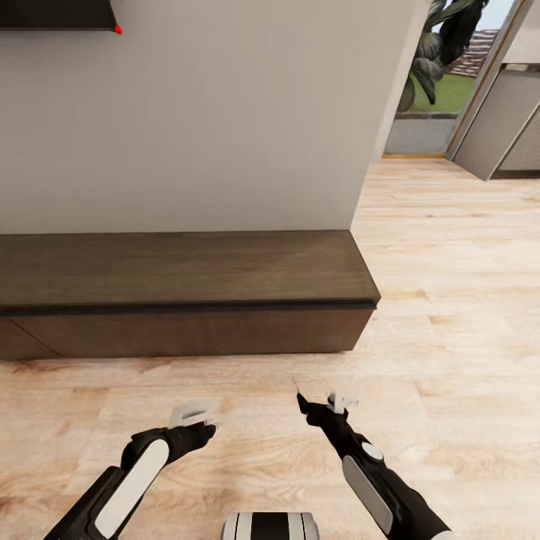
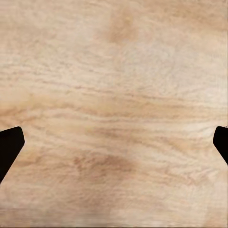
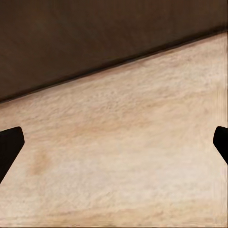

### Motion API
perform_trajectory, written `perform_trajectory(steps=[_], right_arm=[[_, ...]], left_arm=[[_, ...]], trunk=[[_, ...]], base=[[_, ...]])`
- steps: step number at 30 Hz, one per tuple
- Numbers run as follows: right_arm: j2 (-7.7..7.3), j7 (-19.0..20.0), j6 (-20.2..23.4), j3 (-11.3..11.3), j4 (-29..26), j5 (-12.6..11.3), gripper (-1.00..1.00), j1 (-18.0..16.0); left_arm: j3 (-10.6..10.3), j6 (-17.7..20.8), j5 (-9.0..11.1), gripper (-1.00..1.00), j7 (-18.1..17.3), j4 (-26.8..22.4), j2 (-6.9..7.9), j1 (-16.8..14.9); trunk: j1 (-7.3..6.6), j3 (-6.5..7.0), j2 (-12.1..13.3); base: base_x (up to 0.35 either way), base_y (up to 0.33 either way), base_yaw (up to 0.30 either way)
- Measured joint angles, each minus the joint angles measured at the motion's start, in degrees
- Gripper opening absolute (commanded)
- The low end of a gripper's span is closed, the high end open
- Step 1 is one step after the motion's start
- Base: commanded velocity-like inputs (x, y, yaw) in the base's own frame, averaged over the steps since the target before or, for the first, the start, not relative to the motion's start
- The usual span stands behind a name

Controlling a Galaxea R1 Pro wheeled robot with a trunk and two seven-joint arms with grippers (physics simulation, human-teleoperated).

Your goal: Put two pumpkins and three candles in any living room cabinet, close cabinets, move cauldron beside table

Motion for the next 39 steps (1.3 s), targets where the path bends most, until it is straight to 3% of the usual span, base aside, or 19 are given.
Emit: perform_trajectory(steps=[3,9,32,39], right_arm=[[-0.18,1.1,0.2,0.2,1.0,0.0,1.00,0.1],[0.13,5.3,-0.1,0.5,5.3,0.4,1.00,0.2],[0.02,5.7,0.2,0.1,8.0,-0.1,1.00,0.2],[0.18,5.7,1.2,0.0,8.0,-0.1,1.00,0.2]], left_arm=[[0.9,0.0,0.9,1.00,-0.2,3.6,0.87,0.0],[1.0,-0.2,1.1,1.00,-0.3,5.5,1.34,0.8],[0.8,-0.4,0.7,1.00,0.0,5.9,1.25,1.6],[1.0,-0.4,0.4,1.00,-0.1,7.5,1.21,1.6]], trunk=[[0.00,0.00,0.0],[-0.16,1.32,0.1],[-0.75,6.42,0.4],[-0.90,7.88,0.5]], base=[[0.000,0.000,0.000],[0.000,0.000,0.000],[0.000,0.000,0.000],[-0.201,0.076,0.000]])
